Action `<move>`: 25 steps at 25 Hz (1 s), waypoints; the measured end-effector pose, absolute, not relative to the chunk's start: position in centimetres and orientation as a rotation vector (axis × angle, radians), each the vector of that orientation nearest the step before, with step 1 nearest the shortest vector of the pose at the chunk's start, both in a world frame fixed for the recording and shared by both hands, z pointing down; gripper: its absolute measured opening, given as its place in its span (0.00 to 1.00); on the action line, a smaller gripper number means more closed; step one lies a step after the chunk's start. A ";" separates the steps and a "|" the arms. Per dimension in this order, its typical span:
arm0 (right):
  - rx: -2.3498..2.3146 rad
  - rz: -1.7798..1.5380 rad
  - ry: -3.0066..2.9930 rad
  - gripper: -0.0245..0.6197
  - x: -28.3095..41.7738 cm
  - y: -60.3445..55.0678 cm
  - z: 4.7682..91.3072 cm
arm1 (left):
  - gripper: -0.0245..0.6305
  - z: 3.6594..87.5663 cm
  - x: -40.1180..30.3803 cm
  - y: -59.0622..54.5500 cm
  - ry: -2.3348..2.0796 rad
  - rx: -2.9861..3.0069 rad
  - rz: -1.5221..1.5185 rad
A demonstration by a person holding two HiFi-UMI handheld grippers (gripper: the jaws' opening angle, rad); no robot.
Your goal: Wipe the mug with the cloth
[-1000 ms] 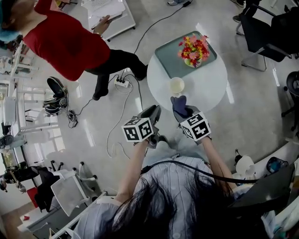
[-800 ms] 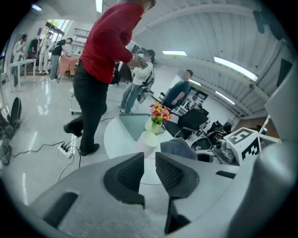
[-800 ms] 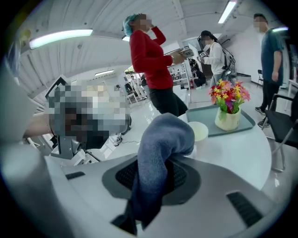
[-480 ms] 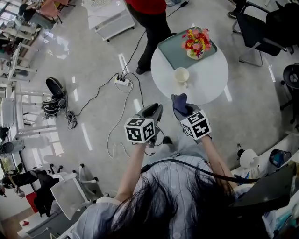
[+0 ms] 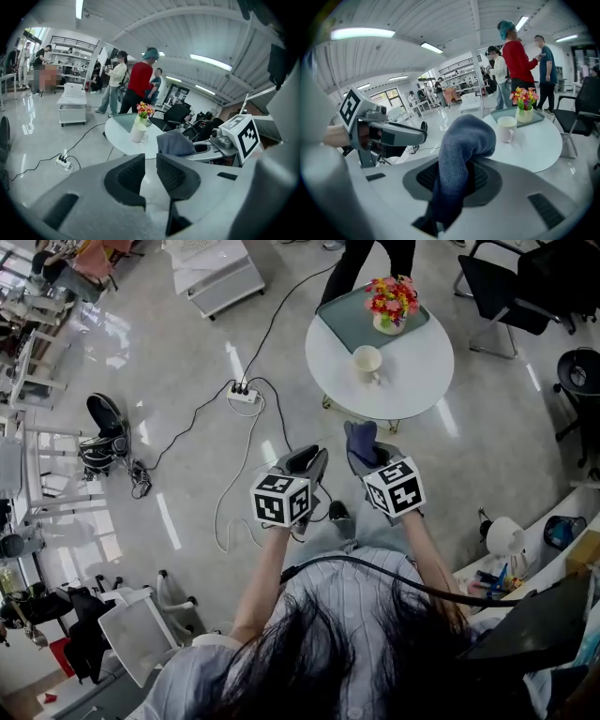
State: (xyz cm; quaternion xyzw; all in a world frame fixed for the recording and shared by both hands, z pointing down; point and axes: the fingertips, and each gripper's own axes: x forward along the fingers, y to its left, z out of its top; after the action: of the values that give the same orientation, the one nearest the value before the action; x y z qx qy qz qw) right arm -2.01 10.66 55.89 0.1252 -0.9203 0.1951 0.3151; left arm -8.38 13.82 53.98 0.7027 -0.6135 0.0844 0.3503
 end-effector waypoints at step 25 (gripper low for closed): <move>0.388 0.470 -2.439 0.20 0.0 17.4 55.2 | 0.17 51.5 -5.1 18.3 -1.550 2.042 0.268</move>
State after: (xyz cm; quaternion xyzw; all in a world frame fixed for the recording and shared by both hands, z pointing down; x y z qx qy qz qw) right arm 0.04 17.41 55.19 0.1469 -0.9228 0.1778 0.3085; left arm -5.11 18.25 51.46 0.7608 -0.5776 0.0998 0.2784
